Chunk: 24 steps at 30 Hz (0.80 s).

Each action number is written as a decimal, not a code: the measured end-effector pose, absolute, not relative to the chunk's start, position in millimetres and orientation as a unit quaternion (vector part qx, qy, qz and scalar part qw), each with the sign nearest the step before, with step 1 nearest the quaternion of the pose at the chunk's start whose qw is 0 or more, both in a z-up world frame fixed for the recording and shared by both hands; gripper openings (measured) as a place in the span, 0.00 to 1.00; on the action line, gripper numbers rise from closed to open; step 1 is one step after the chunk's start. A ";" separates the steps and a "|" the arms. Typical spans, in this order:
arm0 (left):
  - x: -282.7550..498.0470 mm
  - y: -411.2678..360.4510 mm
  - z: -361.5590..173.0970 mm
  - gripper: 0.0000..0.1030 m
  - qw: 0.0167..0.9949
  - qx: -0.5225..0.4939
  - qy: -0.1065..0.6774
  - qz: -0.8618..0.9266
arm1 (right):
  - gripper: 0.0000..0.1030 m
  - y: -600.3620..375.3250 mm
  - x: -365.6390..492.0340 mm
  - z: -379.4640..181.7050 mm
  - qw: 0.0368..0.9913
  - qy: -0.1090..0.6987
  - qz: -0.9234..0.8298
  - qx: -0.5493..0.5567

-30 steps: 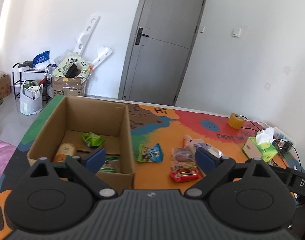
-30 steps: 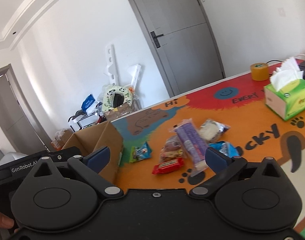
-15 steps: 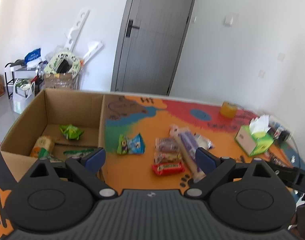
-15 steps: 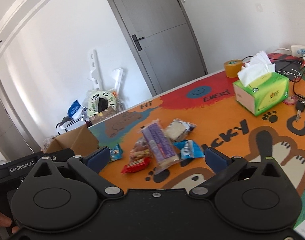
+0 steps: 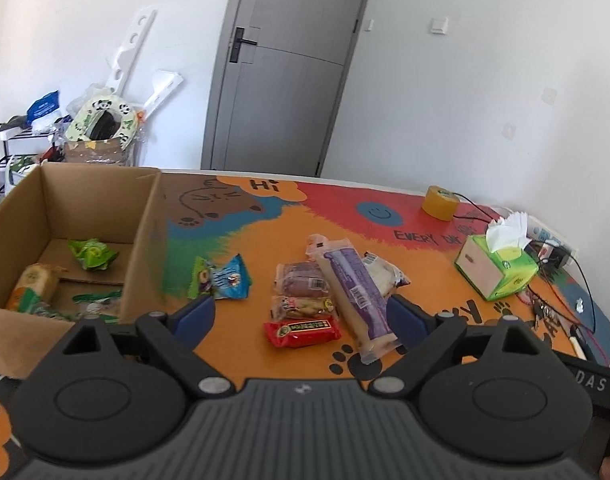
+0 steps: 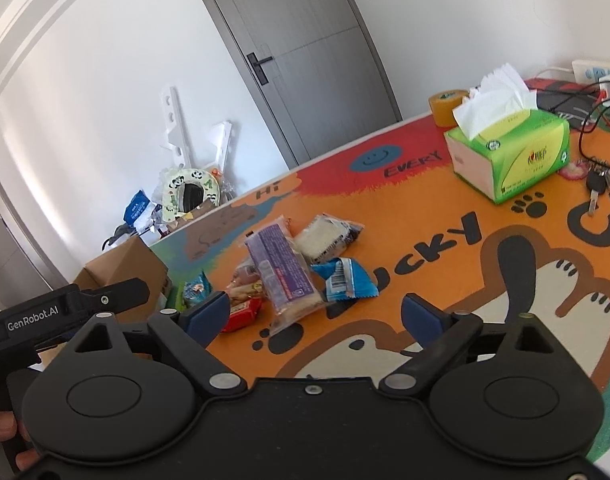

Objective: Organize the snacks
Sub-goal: 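Move both grippers back over the remaining snacks, then grasp red snack packet with left gripper while right grasps blue packet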

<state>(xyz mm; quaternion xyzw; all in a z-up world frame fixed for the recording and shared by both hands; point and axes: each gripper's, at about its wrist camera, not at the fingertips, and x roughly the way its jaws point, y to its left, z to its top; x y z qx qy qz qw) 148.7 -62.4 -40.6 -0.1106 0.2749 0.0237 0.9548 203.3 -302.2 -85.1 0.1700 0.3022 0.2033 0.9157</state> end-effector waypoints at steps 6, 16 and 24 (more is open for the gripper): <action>170.5 -65.0 -58.0 0.81 0.949 -0.119 0.289 0.028 | 0.78 -302.3 221.5 -99.5 0.910 0.319 0.201 0.175; 204.5 -69.1 -87.5 0.80 0.941 -0.111 0.318 0.038 | 0.75 -295.3 255.5 -111.5 0.908 0.333 0.191 0.170; 227.5 -76.7 -105.4 0.77 0.931 -0.099 0.346 0.053 | 0.75 -288.9 277.8 -117.3 0.905 0.337 0.198 0.169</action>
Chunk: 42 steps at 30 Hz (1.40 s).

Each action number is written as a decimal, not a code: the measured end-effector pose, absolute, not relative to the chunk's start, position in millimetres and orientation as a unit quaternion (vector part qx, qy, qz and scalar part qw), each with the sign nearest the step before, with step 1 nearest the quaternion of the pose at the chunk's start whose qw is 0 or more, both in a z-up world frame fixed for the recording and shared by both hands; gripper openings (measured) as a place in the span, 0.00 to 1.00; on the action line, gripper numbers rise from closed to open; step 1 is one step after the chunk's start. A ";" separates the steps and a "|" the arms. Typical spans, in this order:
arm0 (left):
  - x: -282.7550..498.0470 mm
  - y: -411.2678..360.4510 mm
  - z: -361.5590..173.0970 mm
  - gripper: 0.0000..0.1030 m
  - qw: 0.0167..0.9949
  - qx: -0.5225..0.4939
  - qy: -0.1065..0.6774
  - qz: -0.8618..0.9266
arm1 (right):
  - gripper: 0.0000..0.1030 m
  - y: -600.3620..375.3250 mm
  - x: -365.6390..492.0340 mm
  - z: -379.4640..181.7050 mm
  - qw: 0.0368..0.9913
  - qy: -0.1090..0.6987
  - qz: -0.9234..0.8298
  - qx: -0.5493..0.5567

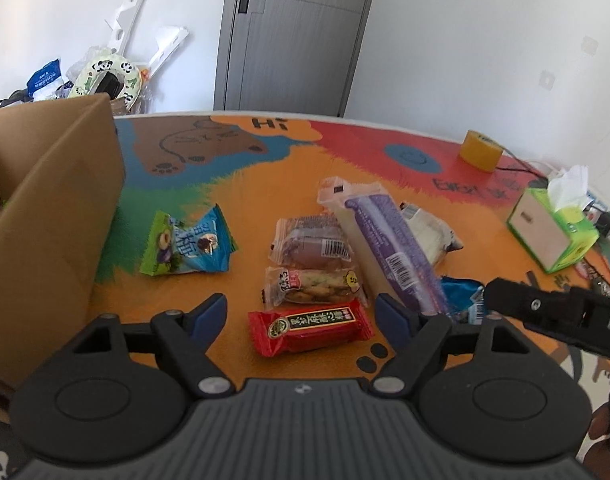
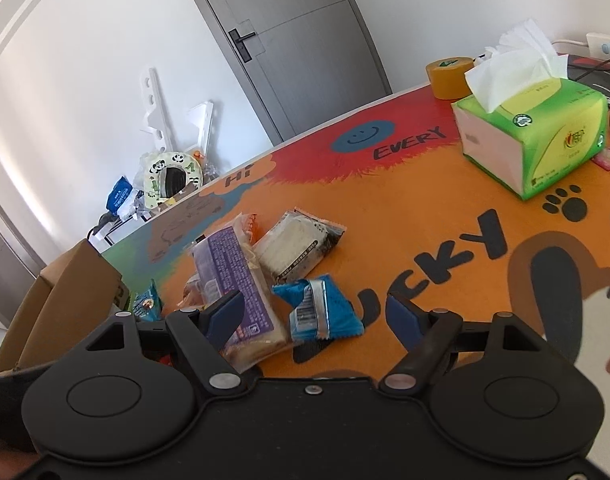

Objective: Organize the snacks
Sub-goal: 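Grasp red snack packet with left gripper while right grasps blue packet, then carry the red packet with left gripper while right carries blue packet to box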

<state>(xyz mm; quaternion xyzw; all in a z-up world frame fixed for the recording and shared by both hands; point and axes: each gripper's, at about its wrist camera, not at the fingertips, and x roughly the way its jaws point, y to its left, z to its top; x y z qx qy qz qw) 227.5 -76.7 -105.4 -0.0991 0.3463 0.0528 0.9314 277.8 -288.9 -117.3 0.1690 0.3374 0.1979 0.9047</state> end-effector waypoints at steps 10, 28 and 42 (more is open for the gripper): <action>225.9 -86.6 -115.5 0.64 0.933 -0.073 0.345 0.066 | 0.75 -282.2 294.4 -123.2 0.906 0.338 0.200 0.159; 209.8 -78.4 -105.7 0.15 0.938 -0.097 0.329 0.050 | 0.27 -283.2 276.7 -127.6 0.901 0.342 0.213 0.160; 182.5 -68.8 -75.2 0.15 0.950 -0.114 0.289 0.040 | 0.25 -289.9 246.7 -102.2 0.910 0.303 0.224 0.172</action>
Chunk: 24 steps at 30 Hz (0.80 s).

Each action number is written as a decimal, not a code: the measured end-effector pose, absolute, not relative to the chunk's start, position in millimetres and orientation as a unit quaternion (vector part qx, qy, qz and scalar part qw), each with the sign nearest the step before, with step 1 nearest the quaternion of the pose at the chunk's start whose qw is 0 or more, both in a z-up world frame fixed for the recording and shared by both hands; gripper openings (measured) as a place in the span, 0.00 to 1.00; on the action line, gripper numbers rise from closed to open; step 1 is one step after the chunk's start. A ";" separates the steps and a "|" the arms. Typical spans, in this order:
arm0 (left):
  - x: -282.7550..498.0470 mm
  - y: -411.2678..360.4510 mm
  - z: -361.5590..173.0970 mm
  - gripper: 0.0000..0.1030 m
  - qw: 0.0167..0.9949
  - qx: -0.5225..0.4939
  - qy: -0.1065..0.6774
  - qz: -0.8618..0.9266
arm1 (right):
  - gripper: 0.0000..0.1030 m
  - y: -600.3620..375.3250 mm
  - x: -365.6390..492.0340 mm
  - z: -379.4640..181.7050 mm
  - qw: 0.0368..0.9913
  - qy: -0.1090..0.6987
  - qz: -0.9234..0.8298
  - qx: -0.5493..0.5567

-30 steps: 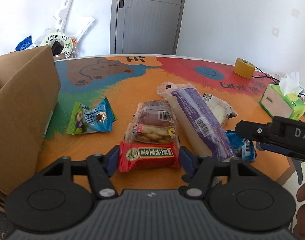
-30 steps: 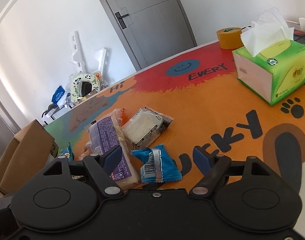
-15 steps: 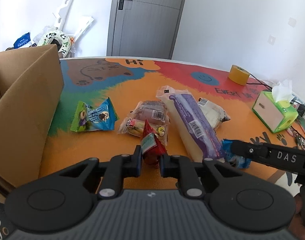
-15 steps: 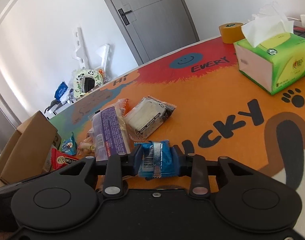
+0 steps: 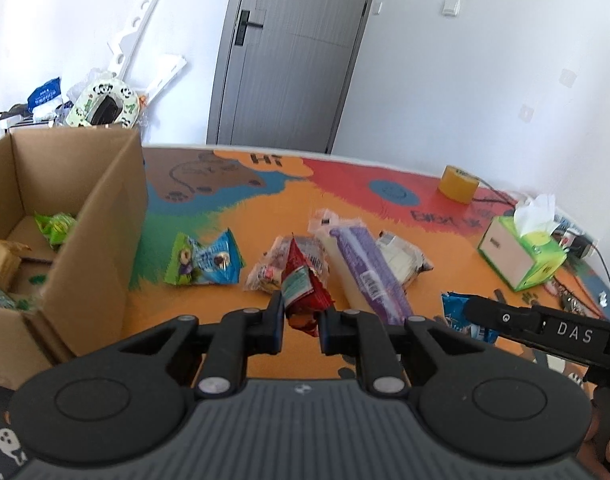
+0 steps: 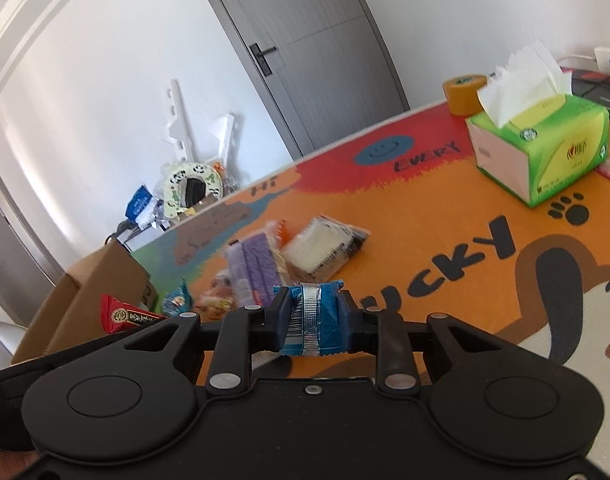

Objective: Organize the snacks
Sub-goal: 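Carry the red packet with left gripper while right carries blue packet to box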

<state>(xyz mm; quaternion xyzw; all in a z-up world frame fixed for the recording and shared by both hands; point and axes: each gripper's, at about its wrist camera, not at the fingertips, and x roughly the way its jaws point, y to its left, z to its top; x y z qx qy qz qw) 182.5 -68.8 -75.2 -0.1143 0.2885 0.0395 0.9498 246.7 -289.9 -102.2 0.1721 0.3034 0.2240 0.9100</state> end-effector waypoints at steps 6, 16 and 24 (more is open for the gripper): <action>169.5 -55.0 -55.4 0.15 0.957 -0.116 0.261 0.049 | 0.24 -275.3 238.5 -89.2 0.911 0.289 0.241 0.170; 152.5 -16.2 -33.0 0.15 0.962 -0.132 0.227 0.078 | 0.23 -235.7 240.9 -69.0 0.907 0.274 0.276 0.163; 149.9 18.7 -23.7 0.15 0.961 -0.143 0.209 0.109 | 0.22 -200.0 241.0 -52.9 0.904 0.261 0.303 0.152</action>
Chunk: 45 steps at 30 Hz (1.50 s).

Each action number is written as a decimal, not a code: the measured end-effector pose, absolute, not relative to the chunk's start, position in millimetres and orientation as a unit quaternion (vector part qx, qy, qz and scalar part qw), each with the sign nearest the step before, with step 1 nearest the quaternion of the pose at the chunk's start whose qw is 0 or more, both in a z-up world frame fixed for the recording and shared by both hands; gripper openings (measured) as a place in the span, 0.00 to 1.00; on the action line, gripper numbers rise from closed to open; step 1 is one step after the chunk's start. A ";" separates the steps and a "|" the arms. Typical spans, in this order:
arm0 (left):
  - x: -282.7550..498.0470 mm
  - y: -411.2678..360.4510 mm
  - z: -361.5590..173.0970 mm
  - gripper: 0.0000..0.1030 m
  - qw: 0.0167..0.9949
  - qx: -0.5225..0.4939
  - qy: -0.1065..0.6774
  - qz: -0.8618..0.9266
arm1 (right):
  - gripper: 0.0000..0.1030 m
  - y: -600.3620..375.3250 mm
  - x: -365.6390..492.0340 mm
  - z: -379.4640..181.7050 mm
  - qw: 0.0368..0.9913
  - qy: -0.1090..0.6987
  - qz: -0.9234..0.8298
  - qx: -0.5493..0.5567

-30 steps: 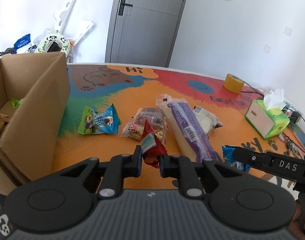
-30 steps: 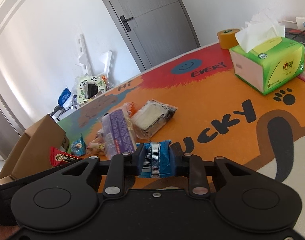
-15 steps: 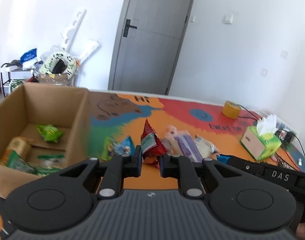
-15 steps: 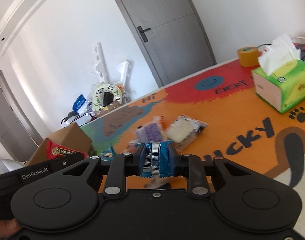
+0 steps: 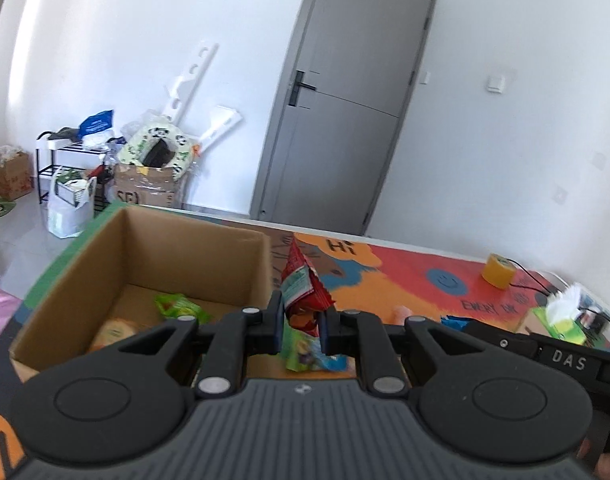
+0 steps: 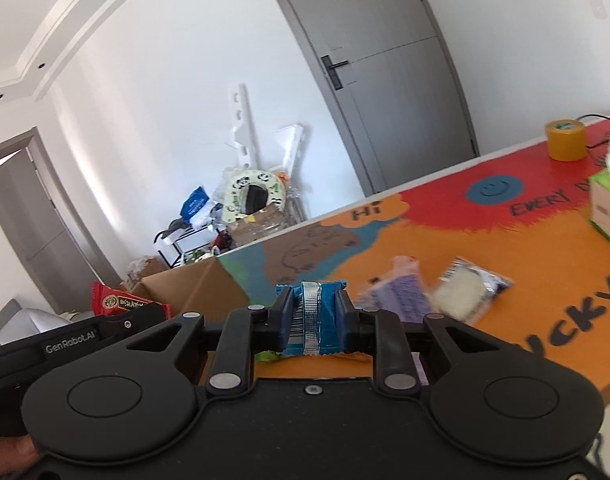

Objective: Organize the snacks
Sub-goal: 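Carry the red packet with left gripper while right carries blue packet to box, then lower both packets into the cardboard box and open both grippers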

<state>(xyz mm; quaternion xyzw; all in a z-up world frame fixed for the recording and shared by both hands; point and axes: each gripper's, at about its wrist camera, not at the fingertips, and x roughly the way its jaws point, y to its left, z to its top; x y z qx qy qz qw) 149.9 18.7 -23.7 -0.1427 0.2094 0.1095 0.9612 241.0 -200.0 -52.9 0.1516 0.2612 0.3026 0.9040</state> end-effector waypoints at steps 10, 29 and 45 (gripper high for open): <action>148.5 61.5 -30.4 0.15 0.952 -0.154 0.219 0.146 | 0.22 -158.2 242.9 -41.0 0.897 0.253 0.333 0.145; 131.4 118.4 -30.0 0.35 0.938 -0.187 0.233 0.174 | 0.22 -82.4 235.8 -28.4 0.878 0.260 0.384 0.113; 109.6 143.3 -16.2 0.62 0.932 -0.191 0.221 0.214 | 0.53 -55.1 230.4 -16.5 0.871 0.252 0.406 0.115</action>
